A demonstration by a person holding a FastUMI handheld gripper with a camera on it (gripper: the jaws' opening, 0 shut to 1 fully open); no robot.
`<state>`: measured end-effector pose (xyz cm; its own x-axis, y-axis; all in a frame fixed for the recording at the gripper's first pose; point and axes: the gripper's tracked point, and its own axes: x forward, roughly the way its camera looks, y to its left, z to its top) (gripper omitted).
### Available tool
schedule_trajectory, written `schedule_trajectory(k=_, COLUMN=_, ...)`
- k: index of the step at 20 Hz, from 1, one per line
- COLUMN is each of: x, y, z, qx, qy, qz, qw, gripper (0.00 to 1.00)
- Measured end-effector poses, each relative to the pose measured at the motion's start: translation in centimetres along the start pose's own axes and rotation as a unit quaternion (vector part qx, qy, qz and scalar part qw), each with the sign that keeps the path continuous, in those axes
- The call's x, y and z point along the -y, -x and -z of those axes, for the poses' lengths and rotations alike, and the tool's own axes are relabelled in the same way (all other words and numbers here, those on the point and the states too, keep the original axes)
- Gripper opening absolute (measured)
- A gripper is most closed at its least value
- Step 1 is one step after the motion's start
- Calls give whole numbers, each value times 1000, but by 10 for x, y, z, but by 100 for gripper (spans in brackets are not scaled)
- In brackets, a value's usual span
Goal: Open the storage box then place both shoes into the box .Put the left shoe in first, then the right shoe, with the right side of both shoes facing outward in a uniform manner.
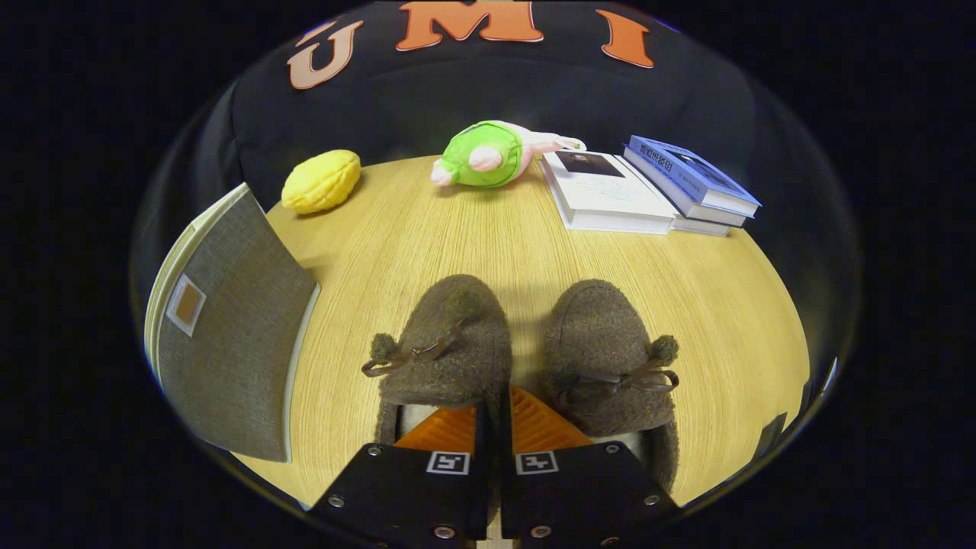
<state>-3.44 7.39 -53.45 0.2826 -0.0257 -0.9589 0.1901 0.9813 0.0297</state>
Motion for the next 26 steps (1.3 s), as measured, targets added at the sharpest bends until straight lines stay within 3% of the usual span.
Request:
schedule_trajectory(k=5, x=-11, y=23, z=-20, qx=19, qy=-22, qz=-15, qw=999, gripper=3)
schedule_trajectory(k=13, x=-74, y=73, z=-46, qx=12, qy=-46, qz=-92, qw=995, gripper=3)
schedule_trajectory(k=16, x=-94, y=88, z=-63, qx=24, qy=-42, qz=-104, qw=993, gripper=3)
schedule_trajectory(k=20, x=-132, y=108, z=-80, qx=23, qy=-58, qz=-153, qw=986, gripper=3)
schedule_trajectory(k=26, x=-182, y=140, z=-105, qx=36, qy=-58, qz=-192, qw=979, gripper=3)
